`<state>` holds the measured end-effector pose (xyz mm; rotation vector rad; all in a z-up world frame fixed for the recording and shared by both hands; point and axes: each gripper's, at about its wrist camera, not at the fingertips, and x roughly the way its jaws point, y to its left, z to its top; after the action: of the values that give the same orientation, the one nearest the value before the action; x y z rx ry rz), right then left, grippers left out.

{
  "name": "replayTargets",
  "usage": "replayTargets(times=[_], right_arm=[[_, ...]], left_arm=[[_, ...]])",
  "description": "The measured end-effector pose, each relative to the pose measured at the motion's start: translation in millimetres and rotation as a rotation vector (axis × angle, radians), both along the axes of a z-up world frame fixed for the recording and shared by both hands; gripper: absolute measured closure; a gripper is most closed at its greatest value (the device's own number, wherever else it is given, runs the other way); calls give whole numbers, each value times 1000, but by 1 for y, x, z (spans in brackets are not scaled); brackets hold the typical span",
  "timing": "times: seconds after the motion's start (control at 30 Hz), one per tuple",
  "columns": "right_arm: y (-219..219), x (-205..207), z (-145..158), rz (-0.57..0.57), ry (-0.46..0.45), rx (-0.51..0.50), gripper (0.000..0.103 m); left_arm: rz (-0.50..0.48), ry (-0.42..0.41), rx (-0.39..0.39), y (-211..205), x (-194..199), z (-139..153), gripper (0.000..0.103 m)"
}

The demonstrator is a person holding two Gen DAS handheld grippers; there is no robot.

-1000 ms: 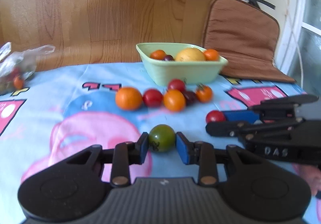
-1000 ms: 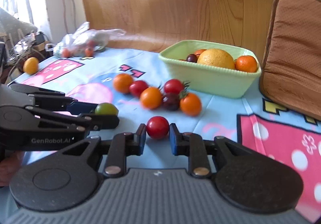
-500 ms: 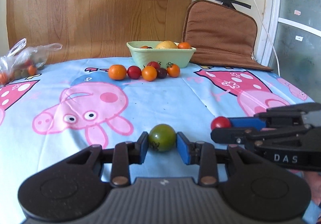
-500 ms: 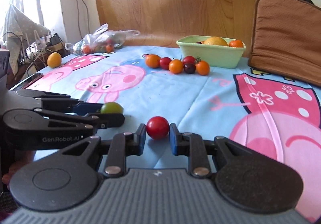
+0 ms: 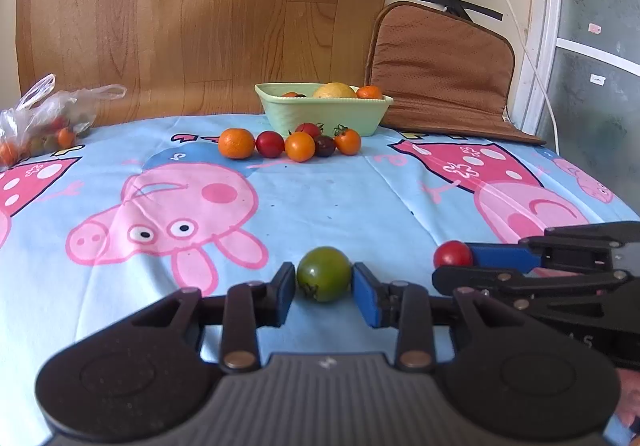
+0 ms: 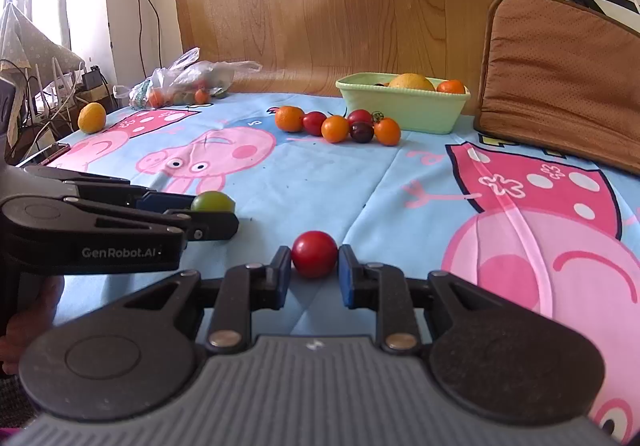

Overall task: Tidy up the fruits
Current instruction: 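Hold the green and red tomatoes in both tools above the cloth, then open both tools, setting the green and red tomatoes on the cloth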

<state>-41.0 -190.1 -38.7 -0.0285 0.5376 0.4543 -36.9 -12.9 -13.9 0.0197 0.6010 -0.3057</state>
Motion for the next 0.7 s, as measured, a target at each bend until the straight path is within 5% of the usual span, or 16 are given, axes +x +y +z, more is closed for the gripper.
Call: replayTargets(times=[0.7], right_arm=[[-1,-5,0,38,-14,33,60]], left_arm=[[-20,1,4,-1,1,0,60]])
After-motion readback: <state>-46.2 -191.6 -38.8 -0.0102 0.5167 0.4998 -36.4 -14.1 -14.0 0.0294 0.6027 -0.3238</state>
